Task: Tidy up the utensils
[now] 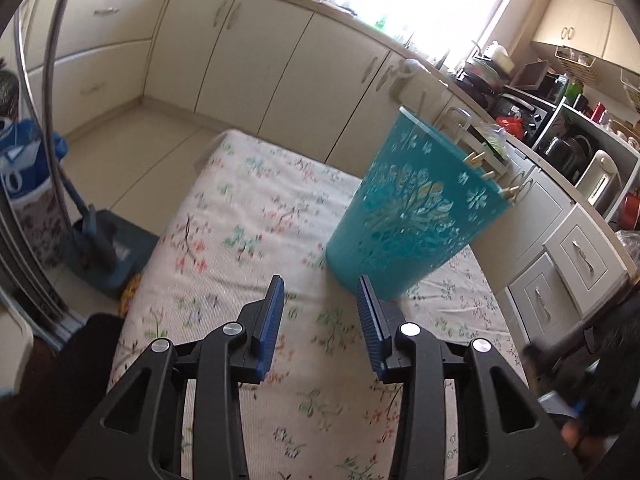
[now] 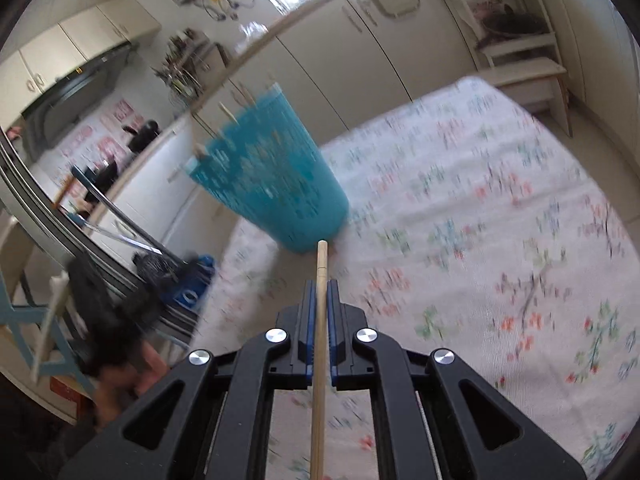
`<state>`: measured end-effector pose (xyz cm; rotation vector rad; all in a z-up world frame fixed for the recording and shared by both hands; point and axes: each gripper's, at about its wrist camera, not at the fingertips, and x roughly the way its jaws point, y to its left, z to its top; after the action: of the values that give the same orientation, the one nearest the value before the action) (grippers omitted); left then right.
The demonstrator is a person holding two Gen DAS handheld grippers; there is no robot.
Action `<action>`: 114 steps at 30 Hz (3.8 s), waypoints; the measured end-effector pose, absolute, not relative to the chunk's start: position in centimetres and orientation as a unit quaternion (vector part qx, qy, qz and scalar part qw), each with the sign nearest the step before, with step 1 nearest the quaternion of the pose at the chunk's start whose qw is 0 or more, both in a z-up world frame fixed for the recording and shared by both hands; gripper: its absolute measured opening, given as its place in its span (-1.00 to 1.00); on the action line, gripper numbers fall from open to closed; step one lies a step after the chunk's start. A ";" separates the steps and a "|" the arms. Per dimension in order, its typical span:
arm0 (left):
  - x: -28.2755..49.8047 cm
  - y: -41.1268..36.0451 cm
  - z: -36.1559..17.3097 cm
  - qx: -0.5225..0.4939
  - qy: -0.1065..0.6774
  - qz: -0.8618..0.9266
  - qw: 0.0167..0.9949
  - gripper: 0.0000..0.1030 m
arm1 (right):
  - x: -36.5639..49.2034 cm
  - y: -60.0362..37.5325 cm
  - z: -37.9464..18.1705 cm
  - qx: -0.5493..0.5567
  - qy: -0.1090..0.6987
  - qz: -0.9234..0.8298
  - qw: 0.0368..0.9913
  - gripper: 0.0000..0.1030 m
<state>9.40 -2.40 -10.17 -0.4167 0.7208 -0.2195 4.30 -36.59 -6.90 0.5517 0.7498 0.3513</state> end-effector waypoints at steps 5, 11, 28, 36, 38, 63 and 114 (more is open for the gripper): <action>9.5 -2.0 -11.4 -0.217 0.353 -0.110 0.903 -0.31 | 7.8 -36.1 0.2 0.285 0.276 0.205 0.895 -0.88; 10.2 -1.5 -12.0 -0.232 0.359 -0.107 0.898 -0.31 | 14.1 -32.8 7.0 0.281 0.205 0.245 0.905 -0.88; 10.6 -2.0 -12.3 -0.236 0.362 -0.131 0.892 -0.31 | 25.8 -28.3 5.5 0.245 0.239 0.191 0.920 -0.88; 10.5 -2.0 -12.4 -0.237 0.362 -0.131 0.892 -0.31 | 25.7 -28.0 4.7 0.226 0.258 0.189 0.920 -0.88; 10.6 -2.0 -12.4 -0.238 0.363 -0.131 0.891 -0.31 | 25.3 -28.0 4.8 0.226 0.257 0.193 0.920 -0.88; 7.3 -4.2 -7.7 -0.146 0.349 -0.090 0.921 0.45 | 12.4 -29.4 4.2 0.136 0.300 0.184 0.926 0.25; -18.5 -6.5 9.1 -0.036 0.307 -0.018 0.951 0.85 | -20.1 -29.1 7.7 0.138 0.306 0.076 0.939 0.86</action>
<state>-18.49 -6.47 9.09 -0.0735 0.6238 -0.0366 -20.09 -29.07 7.69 0.2827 0.6238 0.1542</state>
